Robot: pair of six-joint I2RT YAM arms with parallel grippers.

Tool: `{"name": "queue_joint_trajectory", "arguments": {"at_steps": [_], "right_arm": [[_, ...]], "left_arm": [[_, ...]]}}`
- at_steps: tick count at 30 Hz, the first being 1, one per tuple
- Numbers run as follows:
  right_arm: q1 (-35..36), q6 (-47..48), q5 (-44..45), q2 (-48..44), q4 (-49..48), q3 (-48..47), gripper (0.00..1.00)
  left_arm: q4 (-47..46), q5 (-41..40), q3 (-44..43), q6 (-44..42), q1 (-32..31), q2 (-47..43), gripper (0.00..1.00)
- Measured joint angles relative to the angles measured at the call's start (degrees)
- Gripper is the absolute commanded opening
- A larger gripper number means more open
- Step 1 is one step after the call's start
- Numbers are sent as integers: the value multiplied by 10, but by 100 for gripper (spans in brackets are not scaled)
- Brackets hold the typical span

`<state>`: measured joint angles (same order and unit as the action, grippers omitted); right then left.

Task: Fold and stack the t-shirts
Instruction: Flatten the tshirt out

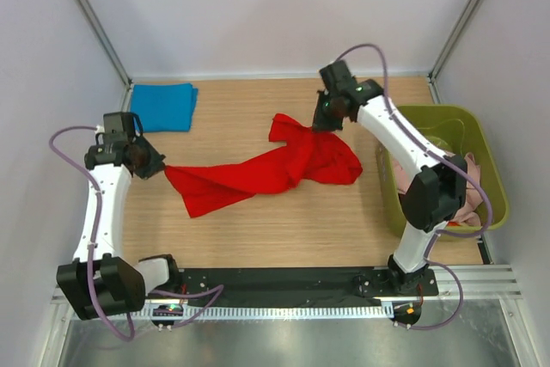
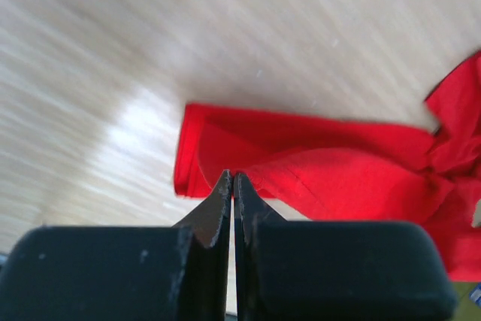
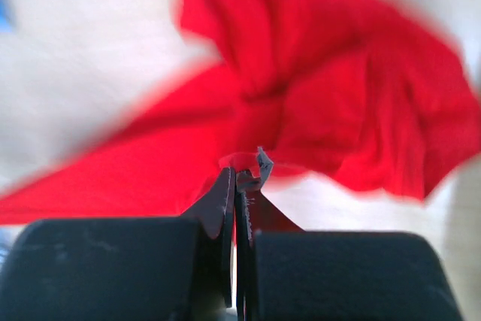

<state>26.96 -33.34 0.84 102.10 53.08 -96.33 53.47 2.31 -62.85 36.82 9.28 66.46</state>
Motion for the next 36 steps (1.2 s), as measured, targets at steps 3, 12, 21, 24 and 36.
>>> {"name": "queue_joint_trajectory", "arguments": {"at_steps": [3,12,21,24,36], "right_arm": [[-42,-19,-15,1,-38,-72,1],[-102,-53,-25,53,-113,-333,1],[-117,-59,-16,49,-163,-393,1],[-118,-57,-5,36,-175,-393,1],[-118,-43,-4,-175,-270,-302,1]], "left_arm": [[-11,-22,-51,2,0,23,0],[-41,-79,-256,7,1,133,0],[-38,-113,-482,14,4,185,0],[-46,-110,-513,4,4,181,0],[-112,-84,-505,-60,5,31,0]]}}
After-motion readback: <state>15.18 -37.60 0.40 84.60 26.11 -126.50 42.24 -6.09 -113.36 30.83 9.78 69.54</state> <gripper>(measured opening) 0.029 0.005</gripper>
